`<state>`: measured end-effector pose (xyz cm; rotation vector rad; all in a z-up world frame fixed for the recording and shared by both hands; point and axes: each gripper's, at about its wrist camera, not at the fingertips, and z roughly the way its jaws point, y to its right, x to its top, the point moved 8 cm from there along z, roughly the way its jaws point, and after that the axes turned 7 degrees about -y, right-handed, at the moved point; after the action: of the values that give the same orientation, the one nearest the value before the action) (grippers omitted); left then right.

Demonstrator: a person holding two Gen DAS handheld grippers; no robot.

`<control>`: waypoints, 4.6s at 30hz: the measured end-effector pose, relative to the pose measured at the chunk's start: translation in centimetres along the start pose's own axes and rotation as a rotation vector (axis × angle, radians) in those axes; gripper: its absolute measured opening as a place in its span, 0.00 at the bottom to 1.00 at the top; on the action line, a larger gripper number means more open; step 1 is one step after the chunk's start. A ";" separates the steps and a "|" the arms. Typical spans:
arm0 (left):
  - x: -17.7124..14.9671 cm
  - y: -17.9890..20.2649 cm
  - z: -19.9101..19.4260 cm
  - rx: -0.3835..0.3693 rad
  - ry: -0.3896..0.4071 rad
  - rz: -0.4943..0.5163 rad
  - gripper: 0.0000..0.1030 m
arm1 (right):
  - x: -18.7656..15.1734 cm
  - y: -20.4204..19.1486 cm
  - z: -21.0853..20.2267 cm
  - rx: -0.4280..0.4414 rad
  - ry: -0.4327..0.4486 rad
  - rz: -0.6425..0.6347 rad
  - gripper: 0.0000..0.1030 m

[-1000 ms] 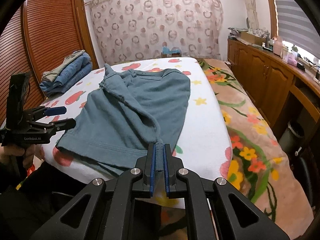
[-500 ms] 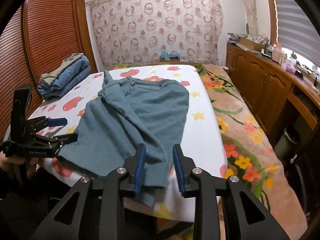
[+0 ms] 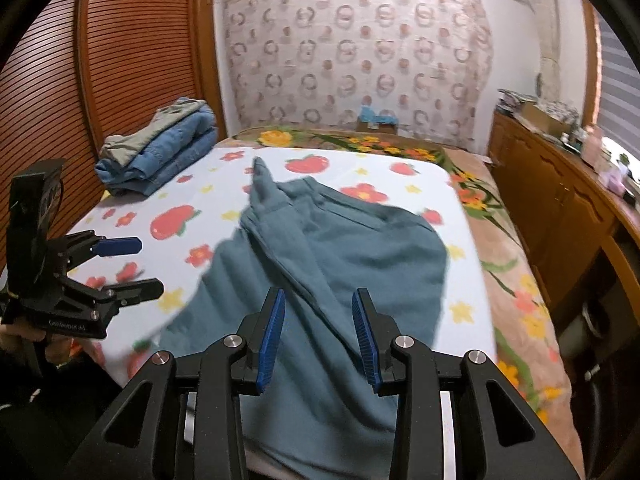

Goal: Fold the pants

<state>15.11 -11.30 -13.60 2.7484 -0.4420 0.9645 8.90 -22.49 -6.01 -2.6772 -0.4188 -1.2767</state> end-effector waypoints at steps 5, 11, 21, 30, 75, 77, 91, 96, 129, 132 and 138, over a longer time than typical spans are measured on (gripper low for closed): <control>0.3 -1.3 -1.0 0.012 0.030 -0.023 0.84 | 1.6 -1.1 2.2 0.057 -0.031 -0.054 0.35; 0.3 -2.4 -1.7 0.020 0.055 -0.044 0.84 | 3.7 -1.9 5.1 0.086 -0.083 -0.114 0.35; -0.2 -3.3 -1.6 0.022 0.059 -0.067 0.84 | 5.8 -0.6 9.6 0.112 -0.186 -0.155 0.35; -0.7 -3.5 -1.3 0.019 0.049 -0.077 0.84 | 7.0 -0.6 13.4 0.079 -0.234 -0.161 0.35; -1.2 -1.9 -0.5 0.013 0.014 -0.036 0.84 | 8.7 5.3 9.9 -0.142 -0.070 0.050 0.05; -1.3 -1.8 -0.4 0.013 0.013 -0.034 0.84 | 8.6 5.2 10.0 -0.152 -0.072 0.065 0.06; -1.5 -0.9 -0.3 0.003 0.008 -0.023 0.84 | 4.9 3.6 6.7 -0.106 -0.124 0.049 0.28; -1.6 -0.2 -0.2 -0.005 0.003 -0.008 0.84 | 1.9 3.8 4.3 -0.080 -0.135 0.053 0.28; -3.1 6.0 1.5 -0.078 -0.087 0.114 0.84 | -6.1 1.1 -0.3 0.005 -0.153 0.157 0.29; -3.2 5.9 1.6 -0.080 -0.089 0.110 0.84 | -6.1 0.6 -0.8 -0.001 -0.144 0.131 0.19; -3.2 5.9 1.5 -0.076 -0.087 0.114 0.84 | -5.8 0.1 -2.5 0.014 -0.107 0.115 0.11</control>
<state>11.62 -16.61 -16.27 2.7295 -0.6425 0.8365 3.58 -24.26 -8.97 -2.7226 -0.2798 -1.0997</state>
